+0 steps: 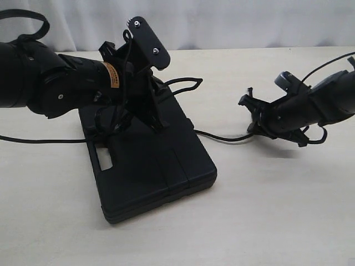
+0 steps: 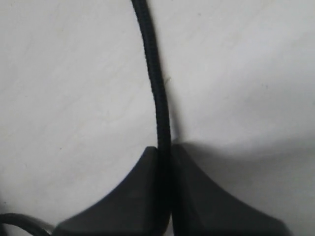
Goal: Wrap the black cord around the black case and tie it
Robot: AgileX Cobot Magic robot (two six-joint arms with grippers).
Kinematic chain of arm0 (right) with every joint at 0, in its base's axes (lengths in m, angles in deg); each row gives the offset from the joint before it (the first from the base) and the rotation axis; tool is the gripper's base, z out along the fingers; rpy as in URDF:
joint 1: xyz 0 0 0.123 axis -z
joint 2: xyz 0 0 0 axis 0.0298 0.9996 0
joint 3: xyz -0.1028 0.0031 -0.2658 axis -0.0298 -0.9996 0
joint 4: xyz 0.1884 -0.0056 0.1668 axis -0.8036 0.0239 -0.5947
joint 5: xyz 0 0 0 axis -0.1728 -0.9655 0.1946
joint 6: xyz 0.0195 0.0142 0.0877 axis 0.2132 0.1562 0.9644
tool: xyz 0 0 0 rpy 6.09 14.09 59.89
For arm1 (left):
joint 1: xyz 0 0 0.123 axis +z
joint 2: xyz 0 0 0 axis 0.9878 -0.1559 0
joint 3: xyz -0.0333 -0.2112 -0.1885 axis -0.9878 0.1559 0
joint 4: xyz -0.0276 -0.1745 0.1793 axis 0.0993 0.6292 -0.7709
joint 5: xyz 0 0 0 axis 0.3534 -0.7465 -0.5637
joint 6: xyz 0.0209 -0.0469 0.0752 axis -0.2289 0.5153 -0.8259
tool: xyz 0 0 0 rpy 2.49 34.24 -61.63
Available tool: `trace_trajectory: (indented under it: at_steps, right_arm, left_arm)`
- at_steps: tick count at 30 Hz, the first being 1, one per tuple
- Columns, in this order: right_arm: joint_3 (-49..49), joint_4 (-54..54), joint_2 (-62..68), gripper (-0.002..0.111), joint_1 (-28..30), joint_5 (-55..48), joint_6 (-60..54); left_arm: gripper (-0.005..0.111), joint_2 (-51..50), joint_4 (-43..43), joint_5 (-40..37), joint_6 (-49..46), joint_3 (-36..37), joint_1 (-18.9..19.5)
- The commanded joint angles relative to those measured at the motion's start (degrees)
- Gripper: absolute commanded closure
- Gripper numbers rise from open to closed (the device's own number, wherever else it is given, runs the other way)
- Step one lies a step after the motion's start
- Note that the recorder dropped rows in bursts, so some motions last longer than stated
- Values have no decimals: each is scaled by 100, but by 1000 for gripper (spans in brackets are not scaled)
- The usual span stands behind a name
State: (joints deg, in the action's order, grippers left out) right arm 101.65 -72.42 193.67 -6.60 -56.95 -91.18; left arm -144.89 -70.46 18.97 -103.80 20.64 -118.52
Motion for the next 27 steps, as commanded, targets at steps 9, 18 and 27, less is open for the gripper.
trace_trajectory:
  at_steps: [9,18,27]
  right_arm:
    - [-47,212,175,104,2,361,-2024]
    - [-72,-80,-199,104,-163,251,-3096]
    - [-72,-736,-669,104,-866,760,-4153]
  left_arm:
    - [107,75,16,192,5,-30,-38]
    - [107,75,55,344,5,-30,-38]
    - [107,75,168,294,172,-30,419]
